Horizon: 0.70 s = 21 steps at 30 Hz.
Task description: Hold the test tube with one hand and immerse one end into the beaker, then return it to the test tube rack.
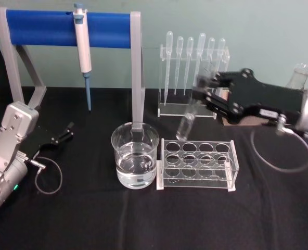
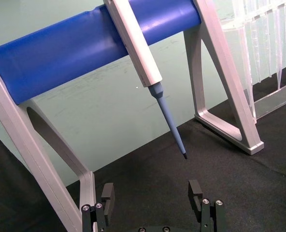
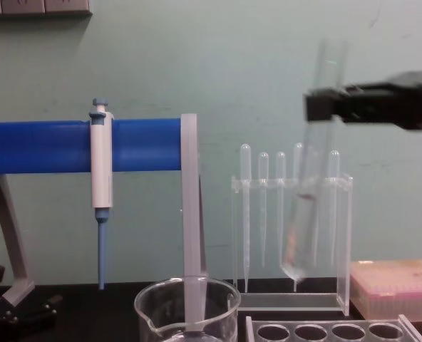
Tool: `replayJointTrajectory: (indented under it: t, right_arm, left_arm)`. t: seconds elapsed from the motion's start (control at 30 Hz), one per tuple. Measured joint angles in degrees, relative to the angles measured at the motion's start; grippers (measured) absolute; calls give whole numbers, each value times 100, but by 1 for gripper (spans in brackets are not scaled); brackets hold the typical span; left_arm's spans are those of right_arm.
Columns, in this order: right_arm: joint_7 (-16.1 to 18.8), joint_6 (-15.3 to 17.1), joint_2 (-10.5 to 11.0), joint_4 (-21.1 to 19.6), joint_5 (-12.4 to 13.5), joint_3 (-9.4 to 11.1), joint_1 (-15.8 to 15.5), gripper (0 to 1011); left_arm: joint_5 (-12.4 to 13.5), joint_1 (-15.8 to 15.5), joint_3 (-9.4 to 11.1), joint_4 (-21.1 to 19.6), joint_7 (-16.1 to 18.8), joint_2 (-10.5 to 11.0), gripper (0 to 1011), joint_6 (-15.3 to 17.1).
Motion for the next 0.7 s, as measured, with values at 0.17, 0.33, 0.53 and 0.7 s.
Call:
replayJointTrajectory:
  t: [0.17, 0.33, 0.53, 0.7]
  right_arm:
    - [29, -178, 254, -19, 68, 102, -346, 241]
    - [26, -301, 297, 135, 61, 117, -598, 241]
    - [-69, -342, 174, 333, -175, 38, -633, 241]
    - [-139, -345, 48, 473, -314, 9, -617, 241]
  left_arm:
    - [0, 0, 0, 0, 0, 0, 1000, 0]
    - [0, 0, 0, 0, 0, 0, 1000, 0]
    - [0, 0, 0, 0, 0, 0, 1000, 0]
    - [0, 0, 0, 0, 0, 0, 1000, 0]
